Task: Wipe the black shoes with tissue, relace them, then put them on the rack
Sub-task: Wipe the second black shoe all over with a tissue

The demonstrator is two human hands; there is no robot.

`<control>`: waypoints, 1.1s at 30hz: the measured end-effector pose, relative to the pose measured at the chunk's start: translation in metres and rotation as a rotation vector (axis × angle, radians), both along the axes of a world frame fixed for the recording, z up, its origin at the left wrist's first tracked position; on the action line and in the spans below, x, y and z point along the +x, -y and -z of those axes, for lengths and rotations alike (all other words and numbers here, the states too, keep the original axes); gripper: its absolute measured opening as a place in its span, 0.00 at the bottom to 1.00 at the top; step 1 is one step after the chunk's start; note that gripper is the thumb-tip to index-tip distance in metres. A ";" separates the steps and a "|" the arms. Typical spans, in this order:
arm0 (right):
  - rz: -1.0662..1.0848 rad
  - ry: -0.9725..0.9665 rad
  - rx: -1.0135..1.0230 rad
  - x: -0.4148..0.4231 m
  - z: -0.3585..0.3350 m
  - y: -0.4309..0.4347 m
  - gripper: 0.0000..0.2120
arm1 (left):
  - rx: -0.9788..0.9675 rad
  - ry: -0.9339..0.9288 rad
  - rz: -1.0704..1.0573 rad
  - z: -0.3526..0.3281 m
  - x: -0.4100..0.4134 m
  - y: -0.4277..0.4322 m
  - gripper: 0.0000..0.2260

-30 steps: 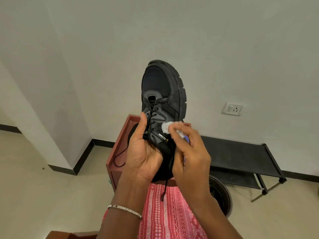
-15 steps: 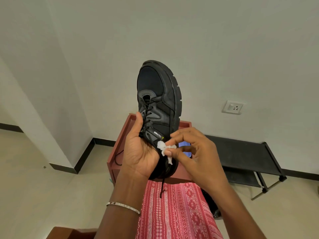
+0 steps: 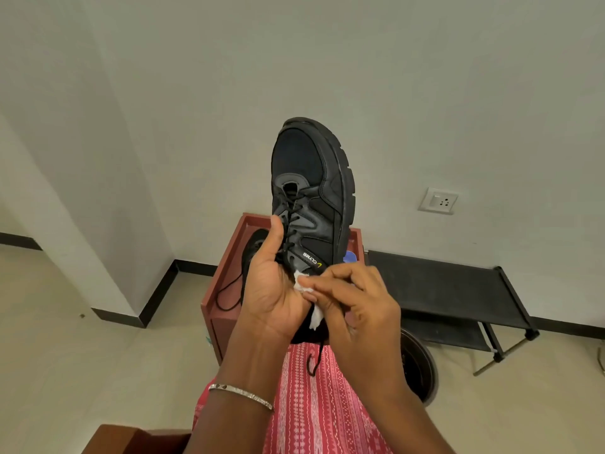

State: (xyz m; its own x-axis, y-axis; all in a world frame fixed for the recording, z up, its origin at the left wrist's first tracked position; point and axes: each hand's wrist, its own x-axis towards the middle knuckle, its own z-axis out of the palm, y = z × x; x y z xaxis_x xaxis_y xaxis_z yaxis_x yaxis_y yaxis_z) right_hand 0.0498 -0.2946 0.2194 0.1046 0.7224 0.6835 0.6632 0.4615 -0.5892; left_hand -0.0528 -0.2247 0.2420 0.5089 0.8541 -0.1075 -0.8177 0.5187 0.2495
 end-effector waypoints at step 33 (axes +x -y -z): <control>0.176 -0.082 0.089 -0.001 0.010 -0.006 0.11 | -0.061 -0.029 -0.026 0.007 0.003 -0.007 0.26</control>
